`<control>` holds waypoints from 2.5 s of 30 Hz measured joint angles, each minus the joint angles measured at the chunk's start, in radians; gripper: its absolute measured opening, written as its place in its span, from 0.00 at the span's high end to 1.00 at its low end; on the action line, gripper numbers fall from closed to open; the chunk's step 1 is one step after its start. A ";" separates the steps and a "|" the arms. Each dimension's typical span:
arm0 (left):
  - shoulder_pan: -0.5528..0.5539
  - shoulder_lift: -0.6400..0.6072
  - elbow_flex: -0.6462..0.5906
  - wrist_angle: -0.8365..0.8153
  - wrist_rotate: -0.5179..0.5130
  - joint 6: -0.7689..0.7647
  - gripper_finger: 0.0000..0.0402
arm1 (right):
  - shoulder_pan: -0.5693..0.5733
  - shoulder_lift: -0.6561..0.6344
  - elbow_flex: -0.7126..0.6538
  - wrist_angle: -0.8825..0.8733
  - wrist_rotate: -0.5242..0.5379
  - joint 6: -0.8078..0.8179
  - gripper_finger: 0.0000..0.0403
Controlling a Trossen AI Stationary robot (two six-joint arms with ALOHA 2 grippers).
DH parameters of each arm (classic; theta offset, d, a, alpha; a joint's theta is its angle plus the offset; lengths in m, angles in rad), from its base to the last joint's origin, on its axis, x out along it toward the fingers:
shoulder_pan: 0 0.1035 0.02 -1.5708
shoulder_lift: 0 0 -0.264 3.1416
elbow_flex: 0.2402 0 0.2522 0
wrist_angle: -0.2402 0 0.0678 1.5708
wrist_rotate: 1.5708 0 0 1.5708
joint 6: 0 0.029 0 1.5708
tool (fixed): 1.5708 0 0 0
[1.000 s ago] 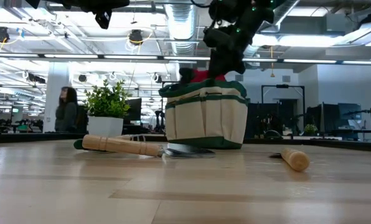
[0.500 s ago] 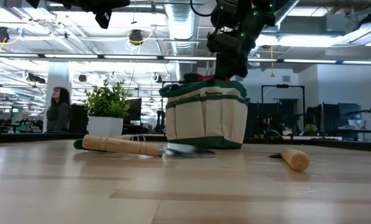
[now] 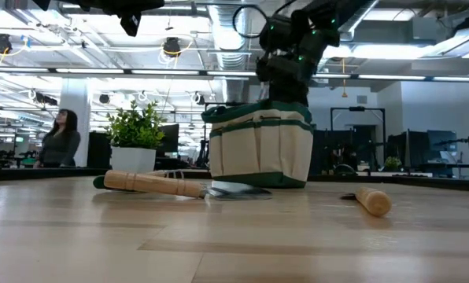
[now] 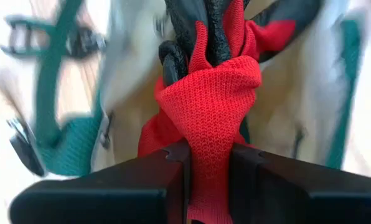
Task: Pick & Place Garden tools in Gardening bag
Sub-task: Put the red gloves into the gardening bag, then put the right trowel into the side pocket of the gardening bag
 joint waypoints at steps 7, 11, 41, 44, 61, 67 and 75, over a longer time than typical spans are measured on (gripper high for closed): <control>0.000 0.000 0.000 0.000 0.000 0.000 0.99 | 0.000 0.028 0.001 0.016 -0.005 0.002 0.87; 0.000 0.000 0.000 0.000 0.000 0.000 0.99 | 0.000 0.028 0.001 0.020 -0.005 0.003 0.87; 0.000 0.000 0.000 0.000 0.001 0.000 0.99 | -0.030 -0.095 0.001 0.015 -0.021 0.003 0.48; 0.000 0.000 0.000 0.000 0.001 0.000 0.99 | -0.040 -0.152 0.001 0.014 -0.020 0.003 0.48; 0.000 0.000 0.000 0.000 0.001 0.000 0.99 | 0.022 -0.482 0.001 0.015 -0.023 0.003 0.57; 0.000 0.000 0.000 -0.001 0.001 -0.004 0.99 | 0.071 -0.507 0.001 0.015 -0.024 0.041 0.59; 0.000 0.000 0.000 0.000 0.004 -0.086 0.99 | 0.119 -0.495 0.000 0.013 -0.024 0.114 0.59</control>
